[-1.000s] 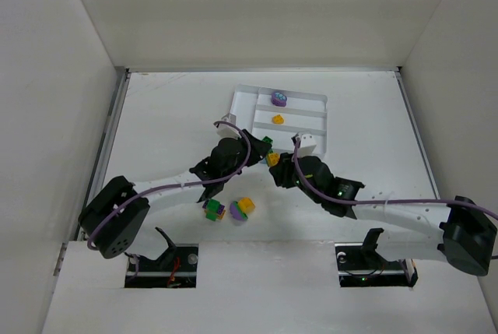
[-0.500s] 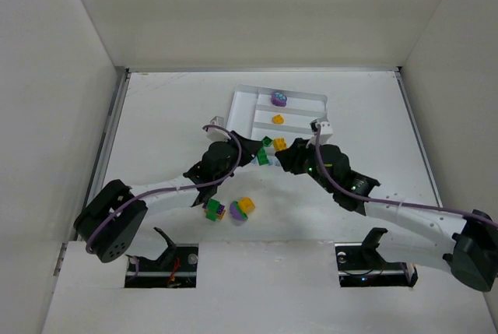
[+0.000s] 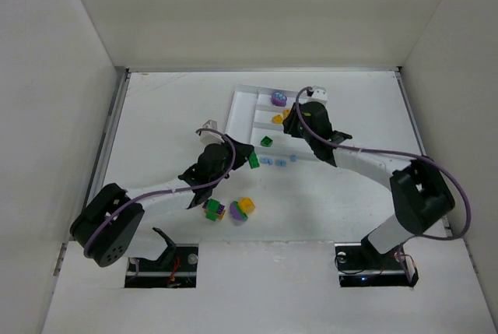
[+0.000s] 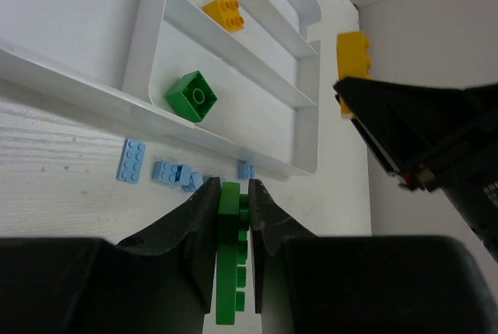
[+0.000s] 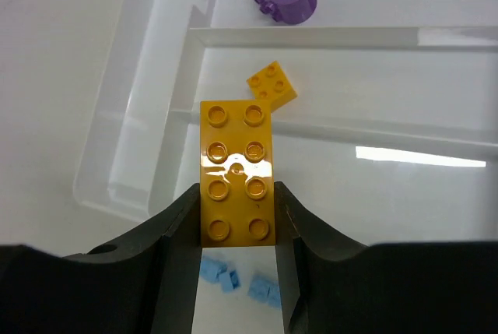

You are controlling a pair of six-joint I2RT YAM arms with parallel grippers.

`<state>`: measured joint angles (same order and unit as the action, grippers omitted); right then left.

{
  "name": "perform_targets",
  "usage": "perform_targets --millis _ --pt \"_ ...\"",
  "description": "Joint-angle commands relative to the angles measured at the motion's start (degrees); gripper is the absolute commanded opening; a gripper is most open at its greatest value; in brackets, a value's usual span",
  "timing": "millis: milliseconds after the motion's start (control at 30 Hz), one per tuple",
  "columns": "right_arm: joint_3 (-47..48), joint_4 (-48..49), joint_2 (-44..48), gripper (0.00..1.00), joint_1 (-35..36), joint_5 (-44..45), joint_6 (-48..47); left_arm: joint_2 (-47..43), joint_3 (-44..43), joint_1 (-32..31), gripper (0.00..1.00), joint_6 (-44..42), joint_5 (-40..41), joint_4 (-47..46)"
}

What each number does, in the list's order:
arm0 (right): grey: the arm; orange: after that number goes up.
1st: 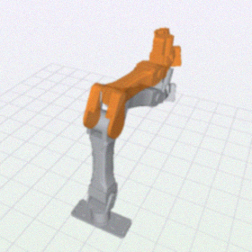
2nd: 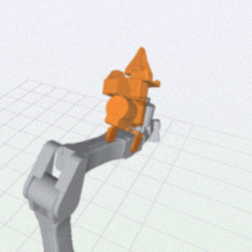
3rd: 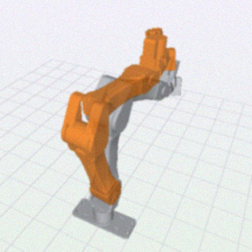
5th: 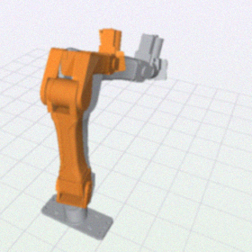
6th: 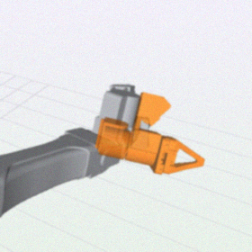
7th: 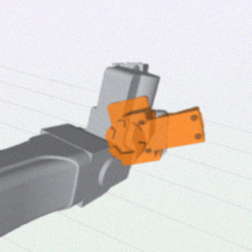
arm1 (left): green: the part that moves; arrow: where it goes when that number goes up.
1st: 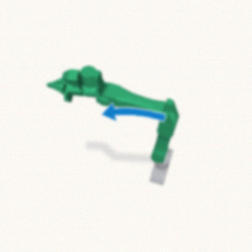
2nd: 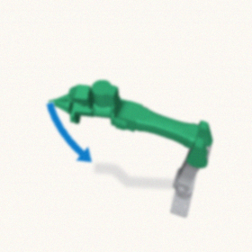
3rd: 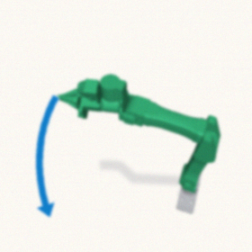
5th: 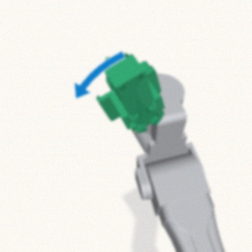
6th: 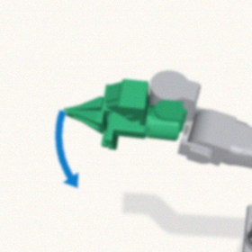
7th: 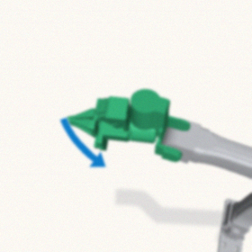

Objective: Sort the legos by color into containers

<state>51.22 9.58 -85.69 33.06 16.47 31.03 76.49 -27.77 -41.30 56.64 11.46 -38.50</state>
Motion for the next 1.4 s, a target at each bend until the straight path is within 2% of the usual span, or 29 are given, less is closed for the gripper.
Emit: perform_targets --millis 0,300,767,933,1033,1067,1200,1367 --pt "9.2 -4.1 -6.2 0.27 -1.7 0.5 -3.4 -1.9 0.1 -0.2 0.14 -1.1 0.6 -2.0" --pt "29.3 -16.4 -23.7 0.30 -1.3 -3.2 -11.7 -3.8 2.3 0.7 0.15 -1.6 0.6 -2.8" --pt "48.4 -30.4 -37.5 0.32 -1.0 -8.7 -18.8 -4.0 2.3 1.6 0.17 -2.1 -0.1 -2.9" --pt "49.8 -30.7 -38.6 0.35 -0.9 -8.9 -19.2 -2.8 1.8 1.6 0.17 -1.9 -0.1 -3.0" --pt "49.6 -29.2 -37.4 0.49 -0.9 -7.7 -18.7 -2.7 1.4 1.6 0.17 -2.1 0.3 -3.0" --pt "48.6 -28.1 -36.1 0.55 -0.8 -7.2 -18.5 -2.5 1.3 1.6 0.17 -2.1 0.4 -3.1" --pt "44.1 -23.7 -30.3 0.68 0.1 -5.4 -18.4 -1.5 -0.7 1.1 0.17 -2.3 0.5 -2.5" --pt "34.8 -17.3 -20.2 0.71 0.7 -3.0 -16.2 0.7 -3.2 0.0 0.17 -2.9 2.1 -3.1"
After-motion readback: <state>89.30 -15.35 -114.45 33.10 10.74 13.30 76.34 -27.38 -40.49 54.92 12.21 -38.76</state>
